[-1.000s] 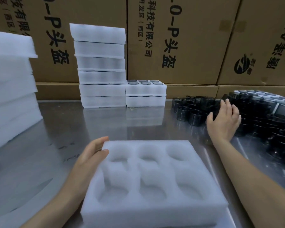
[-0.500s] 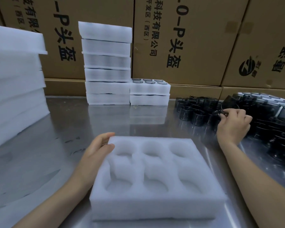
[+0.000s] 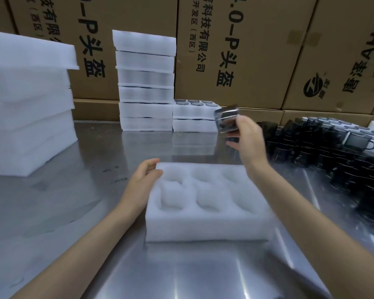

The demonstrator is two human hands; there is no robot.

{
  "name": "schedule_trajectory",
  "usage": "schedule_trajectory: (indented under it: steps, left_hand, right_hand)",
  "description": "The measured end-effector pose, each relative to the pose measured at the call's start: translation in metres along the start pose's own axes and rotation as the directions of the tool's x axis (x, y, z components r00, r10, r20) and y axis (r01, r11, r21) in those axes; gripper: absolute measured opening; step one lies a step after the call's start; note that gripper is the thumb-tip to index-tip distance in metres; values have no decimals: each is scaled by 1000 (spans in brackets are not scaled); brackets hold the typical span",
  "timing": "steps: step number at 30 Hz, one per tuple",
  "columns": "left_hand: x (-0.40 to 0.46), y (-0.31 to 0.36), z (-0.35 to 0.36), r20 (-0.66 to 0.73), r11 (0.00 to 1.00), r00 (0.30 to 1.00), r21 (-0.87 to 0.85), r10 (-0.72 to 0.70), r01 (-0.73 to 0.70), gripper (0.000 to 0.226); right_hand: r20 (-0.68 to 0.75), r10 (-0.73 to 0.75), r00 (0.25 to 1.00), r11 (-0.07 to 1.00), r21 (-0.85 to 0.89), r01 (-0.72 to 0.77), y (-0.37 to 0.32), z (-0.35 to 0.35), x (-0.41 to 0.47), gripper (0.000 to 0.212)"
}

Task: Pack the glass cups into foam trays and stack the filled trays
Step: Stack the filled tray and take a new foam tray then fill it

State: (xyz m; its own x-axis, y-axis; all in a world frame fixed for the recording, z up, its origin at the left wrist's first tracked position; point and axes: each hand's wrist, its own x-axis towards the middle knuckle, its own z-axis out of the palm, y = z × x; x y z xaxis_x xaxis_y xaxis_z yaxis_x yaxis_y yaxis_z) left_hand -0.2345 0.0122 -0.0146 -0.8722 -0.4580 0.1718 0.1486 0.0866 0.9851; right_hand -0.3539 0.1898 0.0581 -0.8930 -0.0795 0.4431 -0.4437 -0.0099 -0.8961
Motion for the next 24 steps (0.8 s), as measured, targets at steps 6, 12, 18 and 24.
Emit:
schedule_trajectory:
  steps: [6,12,18,24]
  left_hand:
    - [-1,2,-1,1,997,999,62,41,-41,28]
    - [-2,0,0,18,998,999,51,32,-33,21]
    - [-5,5,0,79,991,988,14,133,-134,30]
    - [-2,-1,-5,70,995,993,26,98,-100,35]
  right_hand:
    - [482,-89,872,803,-482,349,-9,45,-56,36]
    - [637,-185,749,615,-519,593,-3,44,-65,22]
    - [661,-168,731,561,-546,623,-3,36,-67,22]
    - [696,-137,705,531,-549,645,-3,28,-68,19]
